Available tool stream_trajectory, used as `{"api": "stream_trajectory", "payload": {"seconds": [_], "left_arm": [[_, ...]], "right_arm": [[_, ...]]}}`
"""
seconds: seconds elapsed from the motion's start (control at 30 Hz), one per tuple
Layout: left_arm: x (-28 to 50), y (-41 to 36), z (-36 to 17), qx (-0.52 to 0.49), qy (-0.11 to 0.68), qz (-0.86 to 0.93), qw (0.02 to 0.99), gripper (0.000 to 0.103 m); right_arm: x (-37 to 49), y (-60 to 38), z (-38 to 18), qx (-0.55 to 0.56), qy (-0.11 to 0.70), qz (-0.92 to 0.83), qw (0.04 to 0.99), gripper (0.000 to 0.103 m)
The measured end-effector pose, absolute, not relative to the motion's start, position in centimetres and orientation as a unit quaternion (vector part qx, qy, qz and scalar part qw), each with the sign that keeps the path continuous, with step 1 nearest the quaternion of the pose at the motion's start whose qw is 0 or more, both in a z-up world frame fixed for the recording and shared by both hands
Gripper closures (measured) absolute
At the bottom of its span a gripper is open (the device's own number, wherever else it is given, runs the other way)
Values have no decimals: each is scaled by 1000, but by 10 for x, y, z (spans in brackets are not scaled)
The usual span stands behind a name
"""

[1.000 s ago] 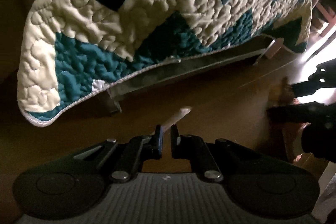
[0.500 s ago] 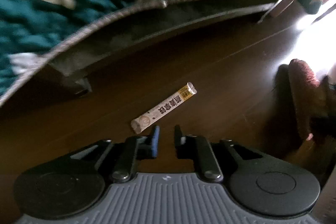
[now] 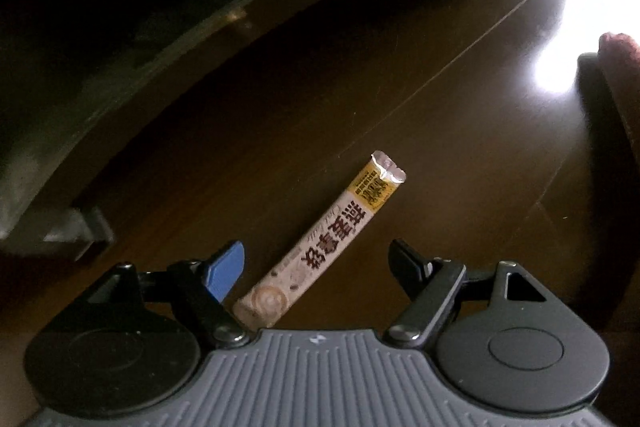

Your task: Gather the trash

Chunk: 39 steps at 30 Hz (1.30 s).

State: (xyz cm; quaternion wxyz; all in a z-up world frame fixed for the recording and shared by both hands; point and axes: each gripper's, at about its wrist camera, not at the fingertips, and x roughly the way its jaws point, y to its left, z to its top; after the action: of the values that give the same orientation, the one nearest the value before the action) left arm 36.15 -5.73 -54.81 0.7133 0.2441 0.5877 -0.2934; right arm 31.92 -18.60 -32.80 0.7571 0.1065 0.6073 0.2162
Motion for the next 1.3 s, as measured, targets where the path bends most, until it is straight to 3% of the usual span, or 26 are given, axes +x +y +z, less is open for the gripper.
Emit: {"api": "stream_trajectory", "payload": {"seconds": [0.27, 0.33, 0.5, 0.57, 0.63, 0.73, 1.03, 1.3], "left_arm": [[370, -66, -576, 275, 582, -307, 701, 25], [371, -66, -580, 279, 582, -308, 699, 33], [368, -65, -583, 283, 576, -318, 698, 34], [366, -65, -581, 279, 576, -323, 698, 44], [360, -66, -579, 276, 576, -329, 696, 66], [353, -70, -578, 281, 576, -322, 697, 70], [364, -53, -561, 203, 629, -270, 700, 74], [349, -40, -481, 171, 621, -263, 718, 74]], "right_arm": [[321, -196, -341, 147, 632, 201, 734, 72], [321, -196, -342, 150, 635, 200, 731, 72], [321, -197, -344, 159, 639, 194, 727, 72], [320, -196, -345, 159, 641, 191, 726, 72], [320, -195, -346, 158, 642, 189, 726, 72], [320, -193, -346, 155, 640, 184, 729, 72], [321, -195, -342, 143, 623, 172, 750, 72], [321, -198, -328, 134, 586, 162, 782, 72]]}}
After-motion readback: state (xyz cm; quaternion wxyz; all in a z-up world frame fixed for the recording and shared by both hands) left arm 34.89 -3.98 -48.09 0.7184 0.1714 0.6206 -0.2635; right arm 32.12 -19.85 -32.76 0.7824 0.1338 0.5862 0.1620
